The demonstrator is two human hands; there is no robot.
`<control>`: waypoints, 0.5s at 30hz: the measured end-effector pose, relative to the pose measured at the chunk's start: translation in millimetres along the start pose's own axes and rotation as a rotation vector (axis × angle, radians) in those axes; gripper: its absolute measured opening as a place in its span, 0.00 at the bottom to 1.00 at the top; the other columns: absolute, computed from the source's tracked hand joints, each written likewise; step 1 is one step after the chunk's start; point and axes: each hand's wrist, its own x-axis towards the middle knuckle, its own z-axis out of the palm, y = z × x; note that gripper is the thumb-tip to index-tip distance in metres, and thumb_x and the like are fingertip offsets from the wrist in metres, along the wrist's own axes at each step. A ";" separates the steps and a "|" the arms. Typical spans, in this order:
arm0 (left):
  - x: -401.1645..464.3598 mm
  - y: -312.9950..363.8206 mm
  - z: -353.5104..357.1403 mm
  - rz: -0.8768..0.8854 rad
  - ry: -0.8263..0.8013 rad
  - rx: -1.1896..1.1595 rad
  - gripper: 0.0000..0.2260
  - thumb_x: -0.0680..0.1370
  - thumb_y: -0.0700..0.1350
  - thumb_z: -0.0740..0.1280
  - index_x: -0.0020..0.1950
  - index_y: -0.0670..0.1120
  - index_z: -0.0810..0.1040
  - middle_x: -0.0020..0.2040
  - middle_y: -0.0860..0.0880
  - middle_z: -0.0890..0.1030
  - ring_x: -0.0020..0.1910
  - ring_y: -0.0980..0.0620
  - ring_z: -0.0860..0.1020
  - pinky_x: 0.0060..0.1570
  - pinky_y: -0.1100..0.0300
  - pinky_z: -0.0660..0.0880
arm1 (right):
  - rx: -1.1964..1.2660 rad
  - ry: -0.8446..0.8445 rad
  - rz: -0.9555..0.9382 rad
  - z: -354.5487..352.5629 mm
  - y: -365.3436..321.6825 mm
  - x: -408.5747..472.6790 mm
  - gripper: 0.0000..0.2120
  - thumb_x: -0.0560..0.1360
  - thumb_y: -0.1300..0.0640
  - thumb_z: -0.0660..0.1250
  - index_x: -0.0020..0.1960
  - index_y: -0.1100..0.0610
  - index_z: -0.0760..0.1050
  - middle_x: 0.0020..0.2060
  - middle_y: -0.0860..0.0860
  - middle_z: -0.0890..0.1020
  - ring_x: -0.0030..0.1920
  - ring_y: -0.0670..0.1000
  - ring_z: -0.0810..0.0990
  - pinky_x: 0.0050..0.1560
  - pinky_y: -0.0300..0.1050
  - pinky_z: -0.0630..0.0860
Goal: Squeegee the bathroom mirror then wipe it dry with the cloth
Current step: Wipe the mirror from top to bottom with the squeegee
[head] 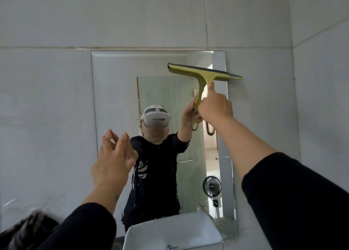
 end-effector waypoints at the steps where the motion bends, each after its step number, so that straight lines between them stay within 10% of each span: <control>1: -0.3 0.2 -0.2 0.003 0.001 -0.002 0.36 0.70 0.50 0.74 0.70 0.61 0.55 0.75 0.50 0.48 0.66 0.46 0.69 0.34 0.57 0.72 | 0.036 0.004 0.016 3.3 -4.1 -4.3 0.31 0.80 0.57 0.55 0.79 0.54 0.45 0.60 0.60 0.76 0.61 0.63 0.75 0.56 0.51 0.72; 15: -2.0 0.3 -4.3 0.003 -0.024 0.010 0.33 0.73 0.52 0.70 0.72 0.60 0.55 0.75 0.51 0.48 0.69 0.49 0.65 0.36 0.58 0.71 | 0.437 0.045 0.143 58.1 -69.4 -54.6 0.32 0.80 0.56 0.57 0.78 0.59 0.45 0.50 0.56 0.82 0.49 0.55 0.83 0.45 0.41 0.78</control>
